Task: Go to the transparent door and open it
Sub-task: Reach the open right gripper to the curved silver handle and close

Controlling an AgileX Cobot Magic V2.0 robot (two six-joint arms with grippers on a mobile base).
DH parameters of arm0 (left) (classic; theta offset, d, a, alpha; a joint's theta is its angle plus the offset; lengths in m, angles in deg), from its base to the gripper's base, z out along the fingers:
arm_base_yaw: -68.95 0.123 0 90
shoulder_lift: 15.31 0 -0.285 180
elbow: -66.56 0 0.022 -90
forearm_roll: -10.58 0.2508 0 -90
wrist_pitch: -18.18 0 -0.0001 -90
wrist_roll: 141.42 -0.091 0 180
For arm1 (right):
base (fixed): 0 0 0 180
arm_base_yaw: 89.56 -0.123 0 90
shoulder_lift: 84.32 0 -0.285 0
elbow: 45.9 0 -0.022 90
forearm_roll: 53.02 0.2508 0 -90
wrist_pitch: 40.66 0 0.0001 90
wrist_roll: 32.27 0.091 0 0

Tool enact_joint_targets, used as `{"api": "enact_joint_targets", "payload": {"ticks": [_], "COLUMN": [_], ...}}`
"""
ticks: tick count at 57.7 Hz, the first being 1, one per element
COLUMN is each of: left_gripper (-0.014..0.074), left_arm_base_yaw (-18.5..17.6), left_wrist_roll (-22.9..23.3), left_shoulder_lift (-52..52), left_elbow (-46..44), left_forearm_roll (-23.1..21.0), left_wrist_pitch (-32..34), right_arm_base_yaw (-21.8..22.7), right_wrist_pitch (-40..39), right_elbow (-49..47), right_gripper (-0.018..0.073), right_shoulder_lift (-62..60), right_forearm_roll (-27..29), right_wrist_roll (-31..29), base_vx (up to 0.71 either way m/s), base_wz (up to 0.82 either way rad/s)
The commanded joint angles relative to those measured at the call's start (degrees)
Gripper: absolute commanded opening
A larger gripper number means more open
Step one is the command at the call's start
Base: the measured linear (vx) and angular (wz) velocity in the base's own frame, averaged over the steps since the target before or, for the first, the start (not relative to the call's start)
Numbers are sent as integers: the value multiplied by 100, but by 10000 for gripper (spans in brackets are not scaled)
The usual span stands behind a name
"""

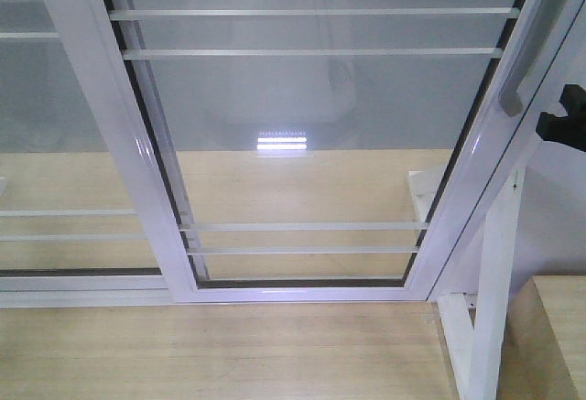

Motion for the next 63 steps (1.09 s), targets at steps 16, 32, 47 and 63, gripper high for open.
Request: {"api": "enact_joint_targets", "payload": {"ticks": [16,32,47,63], "left_gripper": [352,352,352,352], "left_arm_base_yaw": [-25,-25,-25,-25], "left_wrist_roll": [3,-3,-3,-3], "left_shoulder_lift": [-14,-14,-14,-14], "left_elbow": [-186,-186,-186,-186], "left_forearm_roll": [-54,-50,-50,-50], "left_wrist_pitch": [482,482,482,482], "right_arm_base_yaw": [29,29,34,34], "right_wrist_pitch": [-998,-1016,-1267,-1264], "right_elbow": [-480,-1364,-2094,-2877], "right_gripper": [372,372,372,372], "right_shoulder_lift": [369,1118,1970,2841], "right_forearm_roll": [-315,-315,146,197], "right_wrist_roll": [-174,-174,-174,-174], "base_vx": [0,0,0,0], "base_wz": [0,0,0,0]}}
